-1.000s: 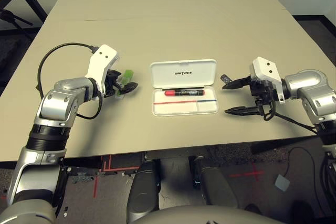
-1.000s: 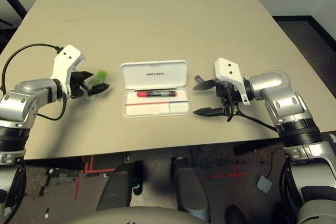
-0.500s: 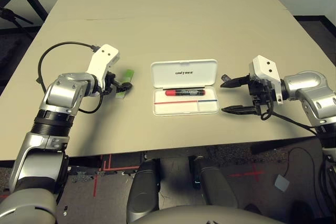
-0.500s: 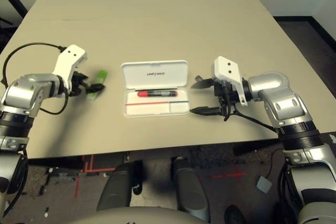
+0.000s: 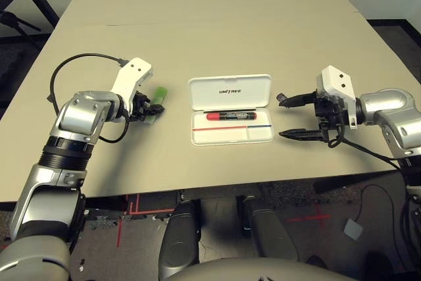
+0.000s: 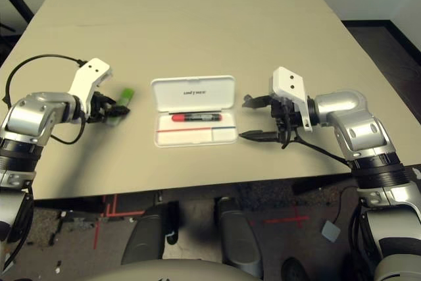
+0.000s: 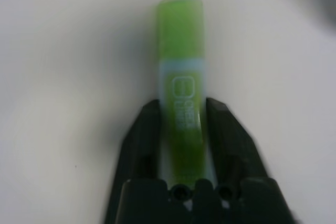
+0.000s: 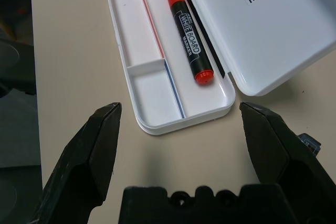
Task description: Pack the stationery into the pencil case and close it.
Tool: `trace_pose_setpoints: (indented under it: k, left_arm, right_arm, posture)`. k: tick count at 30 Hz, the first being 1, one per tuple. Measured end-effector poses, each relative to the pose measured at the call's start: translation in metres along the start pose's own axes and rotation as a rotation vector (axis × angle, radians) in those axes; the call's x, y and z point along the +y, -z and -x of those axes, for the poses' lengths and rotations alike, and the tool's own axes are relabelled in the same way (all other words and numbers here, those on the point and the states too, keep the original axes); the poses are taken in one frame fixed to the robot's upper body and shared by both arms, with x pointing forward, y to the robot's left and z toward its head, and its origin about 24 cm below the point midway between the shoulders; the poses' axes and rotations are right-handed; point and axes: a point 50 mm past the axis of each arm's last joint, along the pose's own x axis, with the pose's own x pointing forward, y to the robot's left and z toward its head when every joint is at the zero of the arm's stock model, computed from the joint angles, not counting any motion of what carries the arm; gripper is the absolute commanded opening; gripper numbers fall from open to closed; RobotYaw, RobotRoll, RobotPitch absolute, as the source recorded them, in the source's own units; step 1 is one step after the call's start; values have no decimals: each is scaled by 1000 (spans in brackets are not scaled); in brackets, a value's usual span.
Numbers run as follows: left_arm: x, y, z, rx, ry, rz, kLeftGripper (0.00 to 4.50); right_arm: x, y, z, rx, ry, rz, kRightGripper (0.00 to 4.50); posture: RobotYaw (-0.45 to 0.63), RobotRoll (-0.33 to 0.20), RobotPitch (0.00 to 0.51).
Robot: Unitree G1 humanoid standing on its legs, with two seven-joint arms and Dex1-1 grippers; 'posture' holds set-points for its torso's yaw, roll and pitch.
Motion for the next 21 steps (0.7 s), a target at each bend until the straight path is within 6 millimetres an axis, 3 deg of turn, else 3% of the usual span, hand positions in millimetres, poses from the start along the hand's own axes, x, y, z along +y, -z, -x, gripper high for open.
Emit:
trace_pose_setpoints:
  k: [11,21]
  left_arm:
    - [4,4,6,-4,14,-36,1073]
    - [-5,15,18,-53,174,-213,1073]
  right_arm:
    - [0,0,0,0,0,3,4500]
    - [-2,2,5,6,2,16,4500]
  posture:
    - [-3,0,184]
    - [21,0,182]
